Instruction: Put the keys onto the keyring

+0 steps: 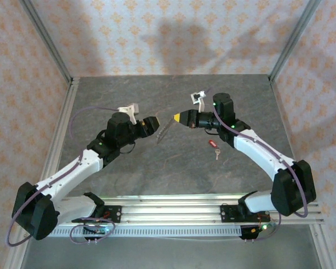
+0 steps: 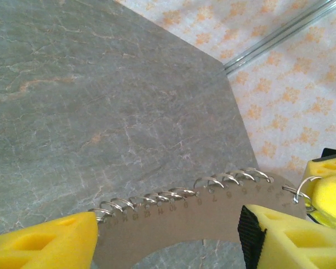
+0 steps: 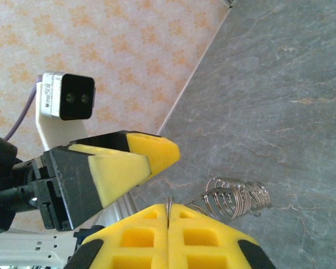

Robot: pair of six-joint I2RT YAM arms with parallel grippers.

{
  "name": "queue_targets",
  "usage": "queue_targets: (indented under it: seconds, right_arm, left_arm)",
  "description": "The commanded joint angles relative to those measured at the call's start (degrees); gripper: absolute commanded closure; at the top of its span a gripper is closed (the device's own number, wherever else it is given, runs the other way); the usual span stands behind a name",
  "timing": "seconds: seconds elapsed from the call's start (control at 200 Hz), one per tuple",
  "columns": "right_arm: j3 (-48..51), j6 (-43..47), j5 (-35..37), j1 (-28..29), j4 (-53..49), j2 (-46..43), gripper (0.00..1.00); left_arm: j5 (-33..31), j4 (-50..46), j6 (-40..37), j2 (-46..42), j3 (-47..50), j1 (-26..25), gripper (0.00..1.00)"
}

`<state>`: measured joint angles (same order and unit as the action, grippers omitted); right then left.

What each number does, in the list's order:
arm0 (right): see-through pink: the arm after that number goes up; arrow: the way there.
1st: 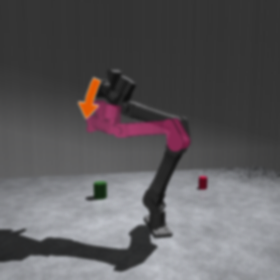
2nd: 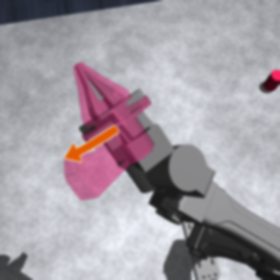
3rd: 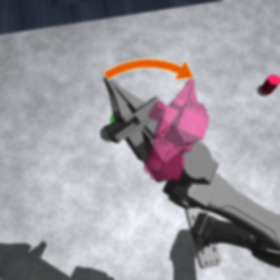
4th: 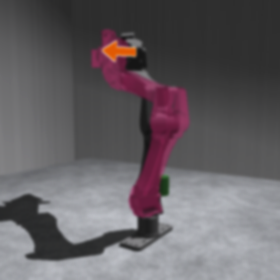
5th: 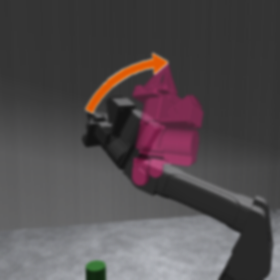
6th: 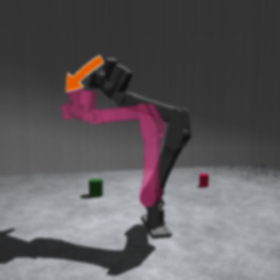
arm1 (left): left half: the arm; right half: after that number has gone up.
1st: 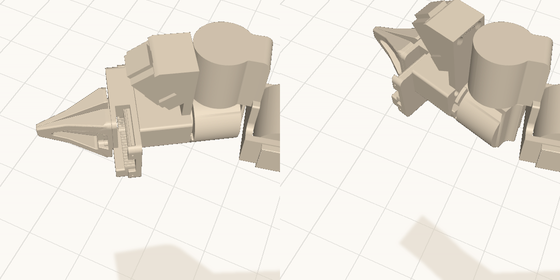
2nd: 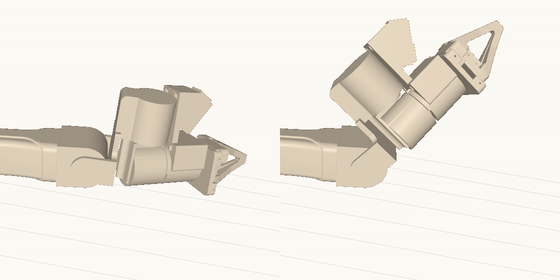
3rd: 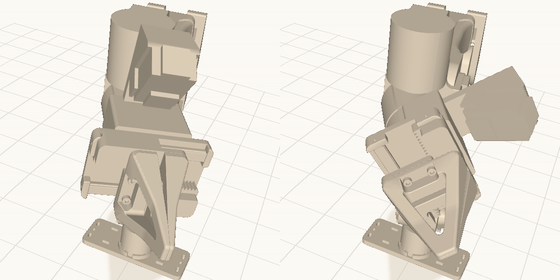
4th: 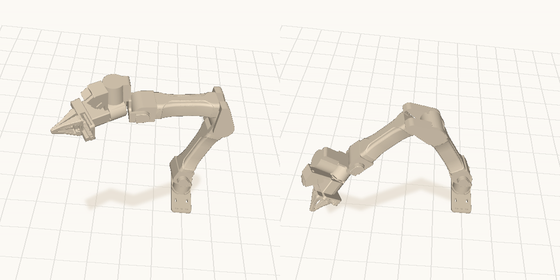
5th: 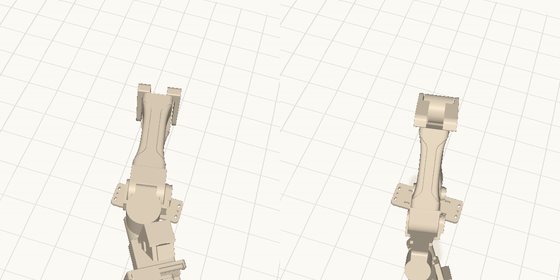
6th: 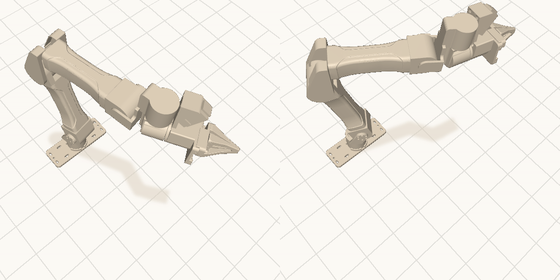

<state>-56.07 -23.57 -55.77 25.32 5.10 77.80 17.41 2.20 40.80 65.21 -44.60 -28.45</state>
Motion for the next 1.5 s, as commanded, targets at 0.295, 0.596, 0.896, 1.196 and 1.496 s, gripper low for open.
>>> queue_targets:
  seconds: [0.295,0.596,0.896,1.196,1.496]
  right_arm:
    - [0.1,2.3,14.9,-0.1,-7.5,2.7,1.0]
    - [-1.4,3.0,19.5,1.1,-7.8,6.5,1.0]
    - [-8.7,3.2,17.4,5.0,-4.8,14.1,1.0]
    - [3.9,5.1,19.8,6.1,-3.7,13.8,1.0]
    - [12.2,3.8,22.6,6.9,-0.8,14.7,1.0]
  left_arm:
    - [2.5,-0.3,7.8,-2.7,2.0,-0.7,0.19]
    - [-3.7,-4.9,10.9,-1.1,-2.7,-6.1,0.15]
    - [-9.1,-8.4,8.0,-2.0,-3.5,-6.1,0.15]
    - [-11.0,-10.5,5.8,-5.1,-2.9,-5.5,0.14]
    - [-9.9,-8.9,5.8,-3.6,-3.1,-5.3,0.14]
